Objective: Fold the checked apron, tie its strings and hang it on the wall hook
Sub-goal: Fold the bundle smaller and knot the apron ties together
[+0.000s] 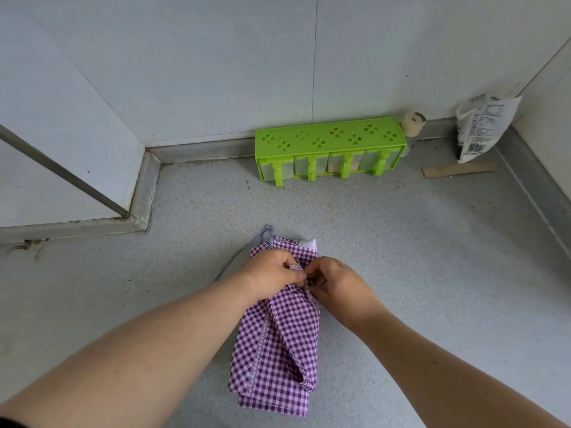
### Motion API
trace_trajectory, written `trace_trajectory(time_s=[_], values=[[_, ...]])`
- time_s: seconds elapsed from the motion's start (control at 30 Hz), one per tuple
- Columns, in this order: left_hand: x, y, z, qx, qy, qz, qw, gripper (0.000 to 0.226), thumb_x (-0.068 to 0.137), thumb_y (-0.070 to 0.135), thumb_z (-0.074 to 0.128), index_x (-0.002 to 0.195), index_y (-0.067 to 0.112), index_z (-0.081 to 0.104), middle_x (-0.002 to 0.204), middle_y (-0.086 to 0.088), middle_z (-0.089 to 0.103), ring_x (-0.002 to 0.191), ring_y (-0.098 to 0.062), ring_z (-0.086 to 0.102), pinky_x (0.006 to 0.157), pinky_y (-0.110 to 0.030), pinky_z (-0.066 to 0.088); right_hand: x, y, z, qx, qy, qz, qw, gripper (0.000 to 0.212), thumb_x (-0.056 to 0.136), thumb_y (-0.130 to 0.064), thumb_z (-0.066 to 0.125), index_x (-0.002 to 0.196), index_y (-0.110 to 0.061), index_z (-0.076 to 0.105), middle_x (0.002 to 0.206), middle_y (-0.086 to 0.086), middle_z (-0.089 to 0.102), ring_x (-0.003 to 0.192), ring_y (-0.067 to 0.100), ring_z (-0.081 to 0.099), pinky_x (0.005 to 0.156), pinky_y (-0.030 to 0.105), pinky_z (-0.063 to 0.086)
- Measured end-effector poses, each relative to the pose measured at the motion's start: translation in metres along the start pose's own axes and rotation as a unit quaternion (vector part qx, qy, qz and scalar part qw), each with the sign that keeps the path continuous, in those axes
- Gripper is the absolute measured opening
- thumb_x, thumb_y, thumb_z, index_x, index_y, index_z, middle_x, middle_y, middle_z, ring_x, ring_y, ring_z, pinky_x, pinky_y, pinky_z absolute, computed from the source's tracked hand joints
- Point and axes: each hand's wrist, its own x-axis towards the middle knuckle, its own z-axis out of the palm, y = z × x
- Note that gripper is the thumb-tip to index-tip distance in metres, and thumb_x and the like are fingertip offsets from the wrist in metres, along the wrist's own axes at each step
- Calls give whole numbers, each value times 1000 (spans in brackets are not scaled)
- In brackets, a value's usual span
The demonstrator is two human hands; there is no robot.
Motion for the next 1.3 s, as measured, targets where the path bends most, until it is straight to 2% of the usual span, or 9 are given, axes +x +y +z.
trace_trajectory(time_s=[0.23, 0.37, 0.47, 0.6, 0.73, 0.97, 1.1, 1.2, 1.3], values=[[2, -1, -2, -8, 4, -15, 1000, 11, 92, 26, 80, 91, 16, 76, 95, 0, 80, 97, -21, 75, 90, -40, 59, 4, 9, 9, -68, 57, -99, 991, 15, 87, -9, 76, 94, -21, 69, 93, -8, 65, 80, 11, 62, 69, 33, 57], [2, -2, -2, -29, -4, -12, 1000, 15, 93, 28, 80, 96, 14, 75, 93, 7, 82, 96, -15, 76, 98, -44, 58, 4, 5, 8, 53, 45, 33, 997, 12, 97, -19, 68, 93, -28, 62, 90, -12, 67, 79, 5, 63, 66, 24, 53], [0, -4, -2, 0, 6, -8, 1000, 18, 91, 36, 80, 91, 18, 74, 95, 6, 81, 97, -20, 75, 92, -43, 59, 2, 7, 4, 116, 37, 97, 988, 6, 102, -27, 61, 97, -30, 59, 87, -11, 69, 72, 2, 63, 57, 18, 49], [-6, -4, 2, 70, 17, 23, 997, 17, 94, 38, 78, 93, 21, 73, 97, 6, 77, 87, -13, 70, 68, -23, 48, 5, 5, -1, 82, 18, 116, 990, 3, 103, -29, 58, 101, -29, 56, 85, -4, 71, 69, 13, 66, 61, 35, 55], [-8, -6, 4, 107, 28, 57, 992, 10, 94, 37, 77, 89, 29, 72, 96, 10, 73, 90, -12, 70, 83, -33, 58, 14, -2, 0, -2, 41, 85, 995, 6, 99, -31, 63, 101, -27, 59, 77, -7, 65, 65, 13, 61, 54, 24, 44], [-8, -6, 6, 128, 48, 78, 988, 8, 95, 36, 75, 88, 34, 71, 89, 14, 71, 79, -6, 66, 72, -28, 53, 16, 0, 14, -18, 33, 40, 998, 10, 99, -25, 63, 97, -24, 73, 86, -10, 65, 75, 6, 61, 68, 32, 56], [-8, -8, 5, 113, 54, 62, 990, 10, 93, 38, 76, 86, 34, 72, 86, 8, 73, 79, -13, 70, 75, -37, 59, 10, 8, 12, 15, -39, 5, 999, 22, 93, -15, 59, 106, -24, 75, 103, -10, 51, 94, 7, 56, 80, 22, 50], [-9, -4, 0, 127, 57, 65, 988, 10, 96, 36, 75, 91, 27, 74, 80, 12, 68, 66, 0, 58, 55, -11, 41, 13, 3, 7, -9, -91, 24, 996, 9, 90, -27, 62, 89, -32, 68, 105, -3, 42, 100, 20, 52, 83, 30, 52], [-6, -3, -3, 116, 39, 48, 991, 13, 96, 36, 74, 90, 24, 75, 76, 12, 66, 62, 1, 54, 48, -8, 36, 22, -6, 5, -2, -128, 85, 988, 18, 85, -47, 61, 69, -40, 59, 103, -5, 40, 101, 18, 49, 85, 32, 48]])
